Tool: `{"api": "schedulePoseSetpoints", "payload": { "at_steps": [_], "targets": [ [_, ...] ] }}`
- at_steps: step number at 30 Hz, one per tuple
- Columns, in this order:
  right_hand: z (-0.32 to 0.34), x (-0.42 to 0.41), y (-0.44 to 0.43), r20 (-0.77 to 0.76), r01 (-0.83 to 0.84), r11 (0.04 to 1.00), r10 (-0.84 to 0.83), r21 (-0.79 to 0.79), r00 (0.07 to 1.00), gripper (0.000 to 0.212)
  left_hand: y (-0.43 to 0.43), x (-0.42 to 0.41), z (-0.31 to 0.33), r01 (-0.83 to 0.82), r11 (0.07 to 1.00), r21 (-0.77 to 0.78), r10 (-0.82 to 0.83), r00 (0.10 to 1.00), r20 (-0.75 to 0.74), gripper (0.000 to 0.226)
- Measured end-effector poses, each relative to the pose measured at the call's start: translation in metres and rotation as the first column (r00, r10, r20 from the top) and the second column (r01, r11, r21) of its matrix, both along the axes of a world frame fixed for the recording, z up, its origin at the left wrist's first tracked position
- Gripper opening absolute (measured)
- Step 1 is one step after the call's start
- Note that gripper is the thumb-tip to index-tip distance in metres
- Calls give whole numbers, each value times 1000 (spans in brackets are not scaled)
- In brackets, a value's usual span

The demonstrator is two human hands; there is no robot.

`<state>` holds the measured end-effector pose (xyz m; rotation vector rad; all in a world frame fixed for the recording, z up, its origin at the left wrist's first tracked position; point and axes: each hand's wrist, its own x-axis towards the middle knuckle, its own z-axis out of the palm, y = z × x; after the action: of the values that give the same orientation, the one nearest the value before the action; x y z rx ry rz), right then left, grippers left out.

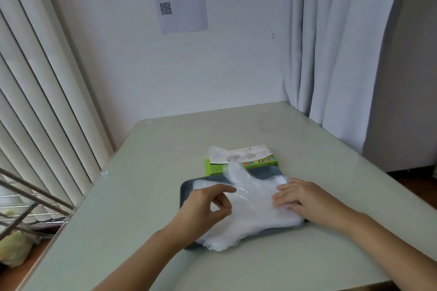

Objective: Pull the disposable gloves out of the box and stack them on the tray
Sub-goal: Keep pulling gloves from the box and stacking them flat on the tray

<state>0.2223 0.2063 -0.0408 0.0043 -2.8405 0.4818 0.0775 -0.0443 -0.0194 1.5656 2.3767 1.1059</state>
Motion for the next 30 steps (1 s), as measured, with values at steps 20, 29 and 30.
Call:
{"api": "schedulePoseSetpoints", "payload": {
  "at_steps": [20, 29, 30],
  "targets": [
    [6, 9, -3, 257, 2, 995, -28, 100, 966, 40, 25, 19, 5, 19, 897, -442, -61, 995, -81, 55],
    [9, 7, -4, 317, 49, 998, -60, 40, 947, 32, 11, 30, 27, 37, 834, -551, -263, 904, -338, 26],
    [10, 8, -6, 321, 53, 998, -60, 32, 945, 31, 6, 29, 29, 24, 804, -595, -288, 890, -354, 31]
  ]
}}
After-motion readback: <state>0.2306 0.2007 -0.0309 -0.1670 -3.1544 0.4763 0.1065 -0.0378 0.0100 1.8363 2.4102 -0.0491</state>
